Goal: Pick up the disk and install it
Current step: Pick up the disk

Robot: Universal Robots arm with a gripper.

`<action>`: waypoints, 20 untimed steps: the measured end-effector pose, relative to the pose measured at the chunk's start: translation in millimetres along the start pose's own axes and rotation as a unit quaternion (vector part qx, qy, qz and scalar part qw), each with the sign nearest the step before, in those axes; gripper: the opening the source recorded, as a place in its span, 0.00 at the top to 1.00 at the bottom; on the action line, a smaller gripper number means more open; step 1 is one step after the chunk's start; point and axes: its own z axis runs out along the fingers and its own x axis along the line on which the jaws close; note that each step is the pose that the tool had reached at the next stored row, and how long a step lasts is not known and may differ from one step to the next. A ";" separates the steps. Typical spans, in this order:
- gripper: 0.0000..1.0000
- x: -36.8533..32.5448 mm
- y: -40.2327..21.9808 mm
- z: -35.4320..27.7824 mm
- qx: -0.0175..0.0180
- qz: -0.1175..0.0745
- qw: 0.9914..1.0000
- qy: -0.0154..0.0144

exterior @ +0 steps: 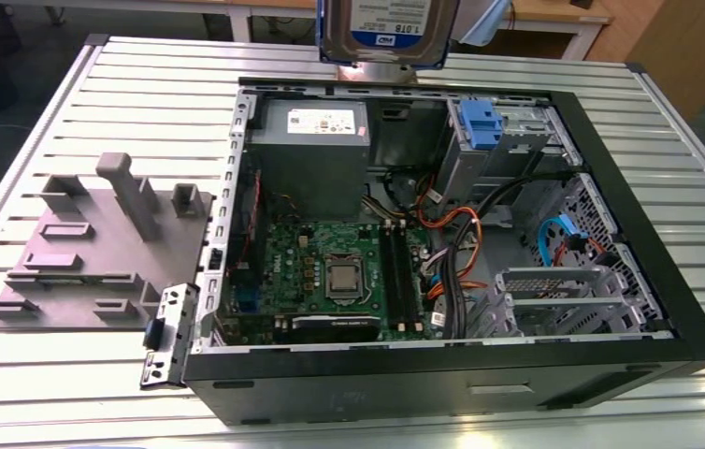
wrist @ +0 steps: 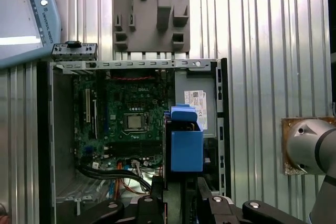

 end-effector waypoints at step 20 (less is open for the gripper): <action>0.65 12.5 -0.6 -0.4 0.000 0.000 1.000 0.000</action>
